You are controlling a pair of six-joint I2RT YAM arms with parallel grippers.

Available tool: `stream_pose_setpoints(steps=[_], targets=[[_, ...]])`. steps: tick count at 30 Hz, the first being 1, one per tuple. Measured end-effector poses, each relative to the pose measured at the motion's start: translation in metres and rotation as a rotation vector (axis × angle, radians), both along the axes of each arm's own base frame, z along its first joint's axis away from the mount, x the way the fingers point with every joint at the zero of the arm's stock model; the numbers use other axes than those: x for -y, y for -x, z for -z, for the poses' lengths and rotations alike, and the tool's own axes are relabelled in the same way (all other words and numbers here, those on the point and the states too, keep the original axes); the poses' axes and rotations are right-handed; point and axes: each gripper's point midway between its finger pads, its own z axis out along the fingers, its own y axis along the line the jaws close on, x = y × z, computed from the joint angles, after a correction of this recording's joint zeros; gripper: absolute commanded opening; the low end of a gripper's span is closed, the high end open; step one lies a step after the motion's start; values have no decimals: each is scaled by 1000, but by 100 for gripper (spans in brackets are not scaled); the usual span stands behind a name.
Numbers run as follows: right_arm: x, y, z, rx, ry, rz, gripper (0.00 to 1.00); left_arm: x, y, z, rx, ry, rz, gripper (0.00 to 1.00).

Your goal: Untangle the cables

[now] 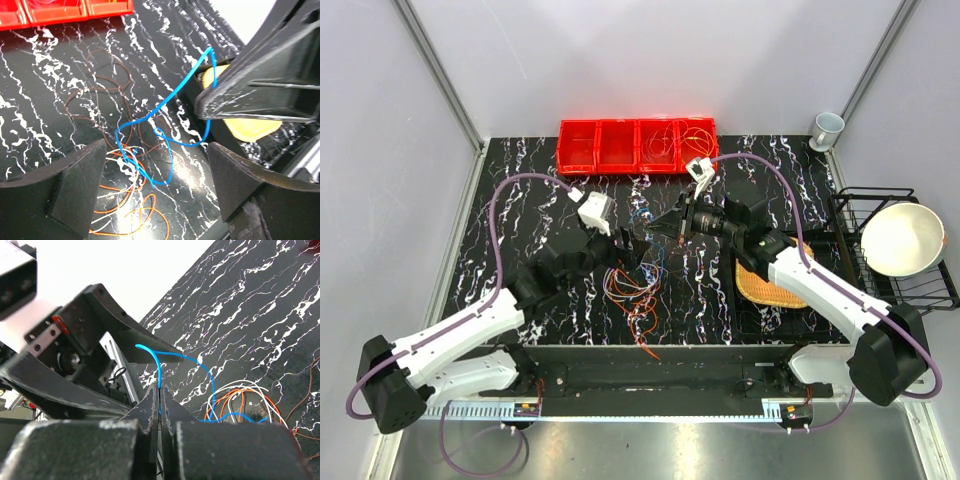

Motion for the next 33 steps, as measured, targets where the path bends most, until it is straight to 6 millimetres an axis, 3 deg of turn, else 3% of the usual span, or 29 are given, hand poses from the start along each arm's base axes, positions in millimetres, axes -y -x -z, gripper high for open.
stream_pose_setpoints(steps=[12, 19, 28, 33], targets=[[-3, -2, 6, -36, -2, 2, 0, 20, -8, 13, 21, -93, -49, 76], [-3, -2, 6, -38, -3, 1, 0, 15, -19, 12, 41, -130, -149, 67], [-3, -3, 6, -39, -4, 3, 0, 1, -26, 17, 50, -179, -247, 78], [-3, -3, 5, -39, -5, 2, 0, -12, -27, 25, 34, -225, -302, 78]])
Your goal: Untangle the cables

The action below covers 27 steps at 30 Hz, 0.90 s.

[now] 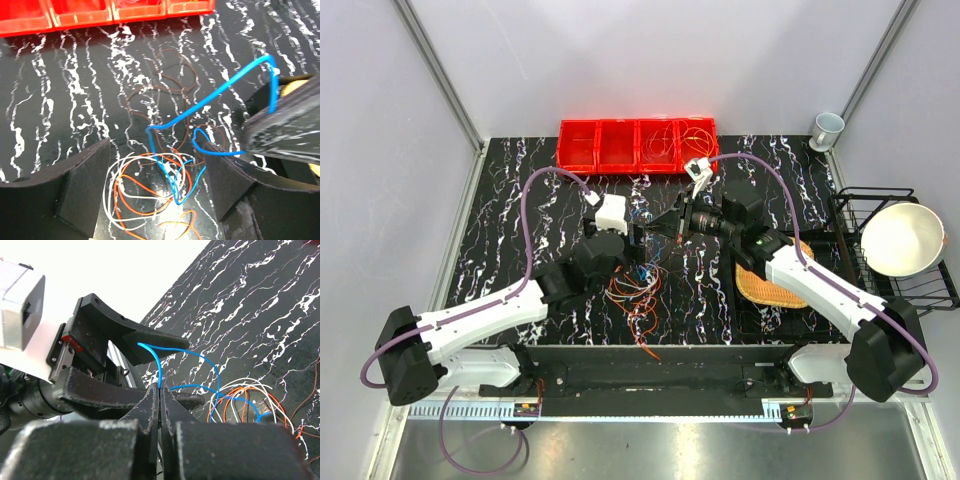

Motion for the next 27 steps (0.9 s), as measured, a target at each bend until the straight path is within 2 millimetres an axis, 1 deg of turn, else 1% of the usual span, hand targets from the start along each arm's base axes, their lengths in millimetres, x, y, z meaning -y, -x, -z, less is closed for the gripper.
stream_pose_setpoints(steps=[5, 7, 8, 10, 16, 18, 23, 27], targets=[[0, 0, 0, 0, 0, 0, 0, -6, 0, 3, -5, -20, -28, 73], [0, 0, 0, -1, -1, 0, 0, -6, -1, 3, -2, -17, -30, 71], [0, 0, 0, -2, -1, 0, 0, -6, -1, 2, -1, -15, -30, 68], [0, 0, 0, -2, -2, 0, 0, -5, -1, 1, 2, -10, -28, 66], [0, 0, -1, -5, -6, 1, 0, 4, -5, 4, 6, -3, -17, 66], [0, 0, -2, -6, -7, 1, 0, 7, -5, 6, 5, -2, -14, 68], [0, 0, -2, -7, -8, 1, 0, 11, -3, 9, 1, -8, 4, 70], [0, 0, -1, -4, -5, 1, 0, 16, -1, 7, 4, -1, 29, 72]])
